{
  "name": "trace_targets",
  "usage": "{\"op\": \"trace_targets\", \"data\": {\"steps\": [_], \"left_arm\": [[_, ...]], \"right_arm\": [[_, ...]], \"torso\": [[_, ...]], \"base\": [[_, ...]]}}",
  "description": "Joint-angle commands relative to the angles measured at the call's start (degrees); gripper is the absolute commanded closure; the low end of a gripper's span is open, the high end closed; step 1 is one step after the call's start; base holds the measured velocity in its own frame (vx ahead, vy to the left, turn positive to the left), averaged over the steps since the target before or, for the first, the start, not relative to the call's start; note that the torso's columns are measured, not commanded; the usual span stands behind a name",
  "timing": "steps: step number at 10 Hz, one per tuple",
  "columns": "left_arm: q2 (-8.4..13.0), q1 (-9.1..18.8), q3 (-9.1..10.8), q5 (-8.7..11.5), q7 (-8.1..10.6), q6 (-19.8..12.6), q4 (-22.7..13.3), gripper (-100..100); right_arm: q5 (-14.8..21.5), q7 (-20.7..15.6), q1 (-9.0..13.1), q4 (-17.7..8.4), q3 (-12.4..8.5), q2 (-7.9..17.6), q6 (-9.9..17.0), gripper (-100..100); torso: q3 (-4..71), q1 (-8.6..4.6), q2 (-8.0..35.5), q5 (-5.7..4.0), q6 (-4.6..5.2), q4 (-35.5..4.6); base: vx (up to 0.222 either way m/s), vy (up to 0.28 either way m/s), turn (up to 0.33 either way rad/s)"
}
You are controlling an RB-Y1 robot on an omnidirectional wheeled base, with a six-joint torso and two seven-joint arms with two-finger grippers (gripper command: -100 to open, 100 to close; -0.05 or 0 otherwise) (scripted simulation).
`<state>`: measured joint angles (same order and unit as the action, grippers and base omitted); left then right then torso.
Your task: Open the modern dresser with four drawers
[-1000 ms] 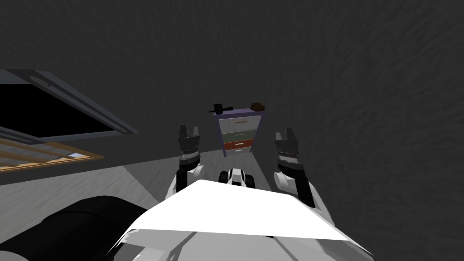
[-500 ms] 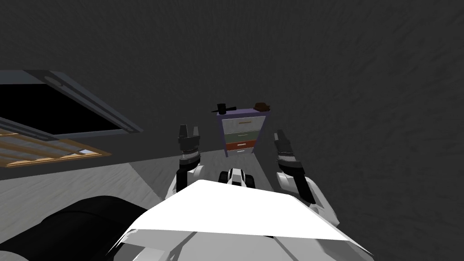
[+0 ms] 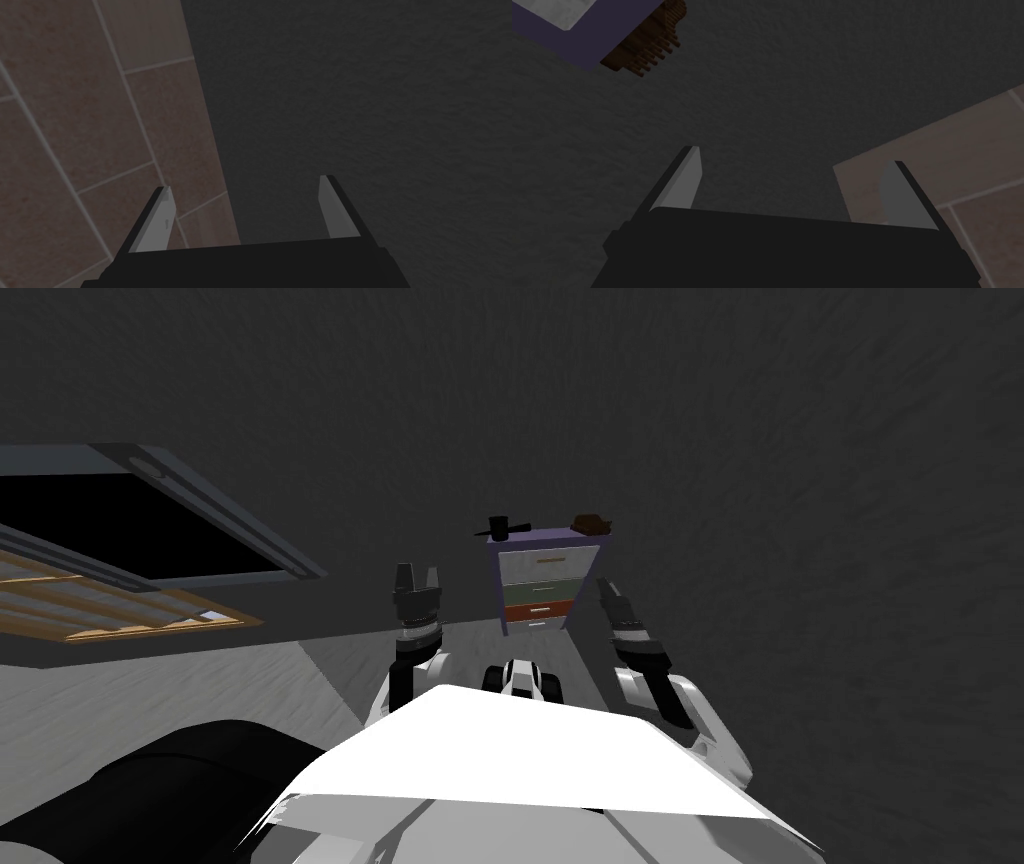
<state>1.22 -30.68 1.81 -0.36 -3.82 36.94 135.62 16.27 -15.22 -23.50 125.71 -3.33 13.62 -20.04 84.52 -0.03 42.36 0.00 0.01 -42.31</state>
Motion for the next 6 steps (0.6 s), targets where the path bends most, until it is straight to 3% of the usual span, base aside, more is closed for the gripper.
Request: {"op": "trace_targets", "data": {"steps": [1,2,6], "left_arm": [[0.00,0.00,0.00,0.00,0.00,0.00,0.00,0],[0.00,0.00,0.00,0.00,0.00,0.00,0.00,0],[0.00,0.00,0.00,0.00,0.00,0.00,0.00,0]], "right_arm": [[4.17,-4.19,0.79,-1.31,-0.70,0.89,1.26,-100],[4.24,-4.55,0.79,-1.31,-0.70,0.89,1.26,-100],[10.21,-10.68,1.87,-3.23,-1.75,2.00,3.10,-100]], "torso": [[0.00,-0.02,-0.01,-0.01,-0.02,0.00],[0.04,0.02,-0.07,0.00,-0.01,0.02],[0.06,0.01,-0.10,0.01,0.00,0.03]], "base": [[0.032,0.071,0.079],[0.025,0.057,0.032],[0.032,0.060,0.060]]}}
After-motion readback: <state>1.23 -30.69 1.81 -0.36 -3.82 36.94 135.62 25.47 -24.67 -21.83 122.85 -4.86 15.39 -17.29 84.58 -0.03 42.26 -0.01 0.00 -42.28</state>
